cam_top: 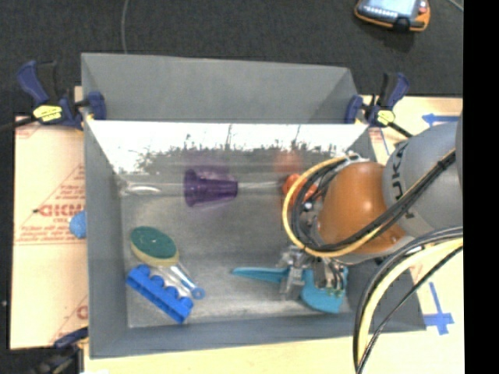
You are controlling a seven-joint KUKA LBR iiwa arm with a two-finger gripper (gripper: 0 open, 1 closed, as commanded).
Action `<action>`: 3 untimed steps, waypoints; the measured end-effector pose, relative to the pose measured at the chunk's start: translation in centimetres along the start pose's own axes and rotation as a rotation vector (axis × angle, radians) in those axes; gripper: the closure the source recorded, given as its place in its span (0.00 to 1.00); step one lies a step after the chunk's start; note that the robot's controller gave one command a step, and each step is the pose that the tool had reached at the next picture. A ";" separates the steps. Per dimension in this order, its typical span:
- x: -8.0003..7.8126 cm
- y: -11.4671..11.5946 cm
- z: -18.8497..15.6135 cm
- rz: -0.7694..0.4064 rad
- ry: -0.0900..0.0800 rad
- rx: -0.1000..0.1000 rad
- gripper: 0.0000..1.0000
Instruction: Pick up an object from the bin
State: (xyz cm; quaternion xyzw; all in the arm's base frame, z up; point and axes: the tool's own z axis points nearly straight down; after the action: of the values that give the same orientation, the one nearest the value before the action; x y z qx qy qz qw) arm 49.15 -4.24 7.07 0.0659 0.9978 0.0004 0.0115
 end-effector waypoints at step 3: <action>-1.9 0.3 -7.5 -0.007 0.003 0.004 1.00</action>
Offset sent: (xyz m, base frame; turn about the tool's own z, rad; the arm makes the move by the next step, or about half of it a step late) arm 0.0507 0.0284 0.0232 0.0086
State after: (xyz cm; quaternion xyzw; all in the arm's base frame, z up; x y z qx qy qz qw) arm 50.90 -4.23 14.62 0.0623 0.9980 -0.0014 0.0100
